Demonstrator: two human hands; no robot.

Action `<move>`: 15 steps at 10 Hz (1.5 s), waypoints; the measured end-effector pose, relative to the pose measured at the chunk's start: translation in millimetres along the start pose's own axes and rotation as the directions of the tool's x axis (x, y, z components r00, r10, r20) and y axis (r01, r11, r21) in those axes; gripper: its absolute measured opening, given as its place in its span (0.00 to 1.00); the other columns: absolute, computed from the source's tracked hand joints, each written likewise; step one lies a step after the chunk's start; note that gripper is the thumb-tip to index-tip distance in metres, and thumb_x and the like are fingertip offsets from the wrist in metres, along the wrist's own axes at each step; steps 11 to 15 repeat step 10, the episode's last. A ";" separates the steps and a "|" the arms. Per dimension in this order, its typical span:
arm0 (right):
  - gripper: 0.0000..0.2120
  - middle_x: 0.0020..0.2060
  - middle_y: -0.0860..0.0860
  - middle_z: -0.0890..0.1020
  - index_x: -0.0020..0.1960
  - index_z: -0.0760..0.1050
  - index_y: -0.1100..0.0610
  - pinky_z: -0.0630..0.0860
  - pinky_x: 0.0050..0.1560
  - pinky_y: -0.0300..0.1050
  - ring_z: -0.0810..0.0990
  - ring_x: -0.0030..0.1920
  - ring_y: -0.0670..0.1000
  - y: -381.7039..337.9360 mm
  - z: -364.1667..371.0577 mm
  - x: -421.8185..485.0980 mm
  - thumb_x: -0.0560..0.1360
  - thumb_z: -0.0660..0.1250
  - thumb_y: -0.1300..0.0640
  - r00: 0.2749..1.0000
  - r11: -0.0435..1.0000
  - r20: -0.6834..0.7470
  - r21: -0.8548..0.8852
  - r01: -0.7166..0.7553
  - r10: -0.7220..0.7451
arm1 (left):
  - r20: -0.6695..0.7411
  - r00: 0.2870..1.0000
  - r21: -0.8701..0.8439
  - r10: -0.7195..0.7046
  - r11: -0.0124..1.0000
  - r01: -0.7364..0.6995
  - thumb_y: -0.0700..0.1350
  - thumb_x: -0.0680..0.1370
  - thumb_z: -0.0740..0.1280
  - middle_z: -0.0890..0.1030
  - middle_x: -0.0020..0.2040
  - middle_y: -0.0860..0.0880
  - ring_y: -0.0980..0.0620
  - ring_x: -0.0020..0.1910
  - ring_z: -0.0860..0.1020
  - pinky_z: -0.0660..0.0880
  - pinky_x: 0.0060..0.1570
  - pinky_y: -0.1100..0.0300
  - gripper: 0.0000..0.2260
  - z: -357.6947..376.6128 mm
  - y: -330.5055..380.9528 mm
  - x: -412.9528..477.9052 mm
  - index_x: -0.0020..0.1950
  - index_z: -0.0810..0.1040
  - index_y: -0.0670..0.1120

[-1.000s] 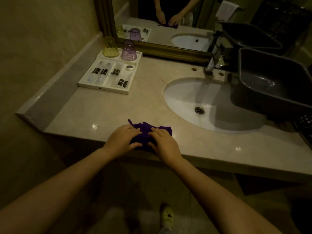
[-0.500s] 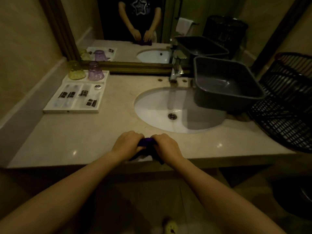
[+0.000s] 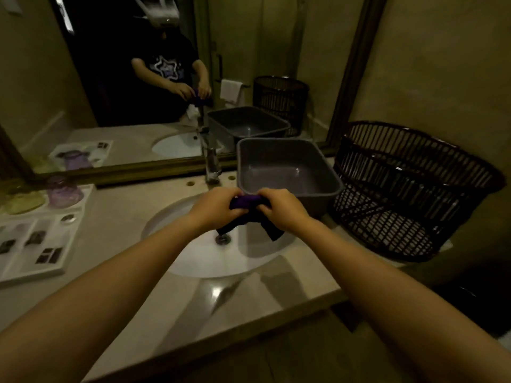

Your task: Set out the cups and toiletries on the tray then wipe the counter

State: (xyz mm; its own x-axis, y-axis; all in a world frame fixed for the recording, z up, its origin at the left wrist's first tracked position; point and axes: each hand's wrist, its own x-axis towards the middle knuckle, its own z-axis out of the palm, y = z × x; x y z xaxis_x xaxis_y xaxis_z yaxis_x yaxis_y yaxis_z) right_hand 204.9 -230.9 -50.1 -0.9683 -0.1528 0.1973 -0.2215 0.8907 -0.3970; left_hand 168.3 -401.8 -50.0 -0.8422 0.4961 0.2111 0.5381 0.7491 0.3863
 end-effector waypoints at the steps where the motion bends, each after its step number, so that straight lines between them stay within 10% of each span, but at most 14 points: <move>1: 0.11 0.50 0.56 0.82 0.56 0.75 0.55 0.77 0.49 0.53 0.80 0.50 0.57 33.1 -40.7 23.9 0.75 0.64 0.55 0.999 0.999 -0.041 -0.009 -0.030 0.030 | -0.045 0.998 0.047 0.042 0.998 -0.040 0.54 0.73 0.66 0.79 0.41 0.50 0.52 0.38 0.77 0.75 0.39 0.56 0.10 -5.0 27.8 52.6 0.51 0.76 0.50; 7: 0.12 0.54 0.58 0.79 0.59 0.75 0.56 0.75 0.55 0.51 0.78 0.54 0.57 168.7 -25.4 111.6 0.76 0.63 0.57 0.954 0.949 0.090 0.113 -0.295 0.286 | 0.058 0.988 -0.005 -0.141 0.990 0.141 0.50 0.73 0.67 0.77 0.39 0.51 0.51 0.39 0.76 0.72 0.40 0.57 0.07 104.2 22.4 212.0 0.49 0.78 0.50; 9: 0.16 0.57 0.59 0.79 0.61 0.76 0.60 0.74 0.61 0.51 0.77 0.57 0.57 186.9 2.2 131.1 0.74 0.67 0.59 0.871 0.934 0.350 -0.032 -0.357 0.345 | 0.355 0.914 0.028 -0.196 0.980 0.199 0.50 0.73 0.68 0.78 0.42 0.50 0.55 0.38 0.74 0.68 0.37 0.63 0.10 142.4 -5.1 232.2 0.51 0.79 0.48; 10: 0.17 0.60 0.58 0.77 0.63 0.74 0.60 0.73 0.63 0.52 0.76 0.59 0.57 185.0 5.9 136.6 0.75 0.66 0.58 0.820 0.912 0.411 -0.087 -0.400 0.398 | 0.478 0.850 0.047 -0.223 0.972 0.229 0.55 0.72 0.67 0.77 0.59 0.48 0.52 0.53 0.75 0.67 0.50 0.61 0.22 150.0 -12.2 237.7 0.64 0.73 0.50; 15: 0.17 0.60 0.58 0.77 0.63 0.74 0.60 0.73 0.63 0.52 0.76 0.59 0.57 185.0 5.9 136.6 0.75 0.66 0.58 0.820 0.912 0.411 -0.087 -0.400 0.398 | 0.478 0.850 0.047 -0.223 0.972 0.229 0.55 0.72 0.67 0.77 0.59 0.48 0.52 0.53 0.75 0.67 0.50 0.61 0.22 150.0 -12.2 237.7 0.64 0.73 0.50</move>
